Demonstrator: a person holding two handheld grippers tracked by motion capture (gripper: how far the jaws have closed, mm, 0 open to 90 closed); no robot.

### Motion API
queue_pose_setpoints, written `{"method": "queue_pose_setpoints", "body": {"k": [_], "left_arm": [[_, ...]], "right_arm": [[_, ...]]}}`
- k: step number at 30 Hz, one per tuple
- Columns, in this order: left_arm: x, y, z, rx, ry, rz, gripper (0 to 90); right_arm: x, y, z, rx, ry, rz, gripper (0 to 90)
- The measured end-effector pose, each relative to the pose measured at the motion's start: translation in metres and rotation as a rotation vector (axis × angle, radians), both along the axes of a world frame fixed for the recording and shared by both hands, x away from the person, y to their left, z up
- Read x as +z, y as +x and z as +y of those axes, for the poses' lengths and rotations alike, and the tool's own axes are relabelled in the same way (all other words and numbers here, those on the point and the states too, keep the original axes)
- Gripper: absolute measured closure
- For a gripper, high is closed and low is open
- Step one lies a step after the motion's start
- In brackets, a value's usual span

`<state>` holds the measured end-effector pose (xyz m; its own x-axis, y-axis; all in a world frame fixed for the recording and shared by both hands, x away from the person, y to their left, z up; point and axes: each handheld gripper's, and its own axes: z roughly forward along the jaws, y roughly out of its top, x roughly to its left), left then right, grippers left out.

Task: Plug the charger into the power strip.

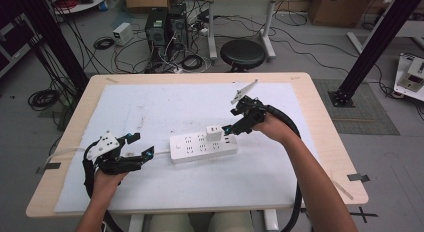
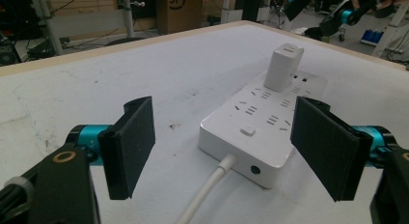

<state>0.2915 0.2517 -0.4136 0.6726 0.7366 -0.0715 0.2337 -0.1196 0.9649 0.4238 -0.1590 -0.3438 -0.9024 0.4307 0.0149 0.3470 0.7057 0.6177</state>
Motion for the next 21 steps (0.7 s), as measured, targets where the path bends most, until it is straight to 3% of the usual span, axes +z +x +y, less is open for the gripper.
{"method": "queue_pose_setpoints", "body": {"k": [3, 7, 8, 12, 16, 21], "left_arm": [[0.000, 0.000, 0.000, 0.000, 0.000, -0.001, 24.0], [0.000, 0.000, -0.001, 0.002, 0.001, -0.002, 23.9], [0.000, 0.000, -0.001, 0.001, 0.002, -0.001, 23.9], [0.000, -0.001, -0.001, 0.003, -0.002, -0.001, 23.9], [0.000, -0.001, 0.000, 0.007, -0.001, -0.001, 23.9], [-0.001, -0.002, 0.001, 0.016, -0.005, -0.006, 23.9]], "right_arm": [[-0.001, -0.007, -0.019, -0.047, 0.042, -0.006, 21.8], [-0.003, -0.011, -0.029, -0.066, 0.068, -0.008, 21.7], [-0.006, -0.018, -0.040, -0.083, 0.088, -0.014, 19.9], [-0.010, -0.023, -0.048, -0.100, 0.098, -0.009, 16.1], [-0.019, -0.038, -0.065, -0.167, 0.110, -0.062, 13.0], [-0.026, -0.052, -0.081, -0.242, 0.160, -0.107, 13.0]]}}
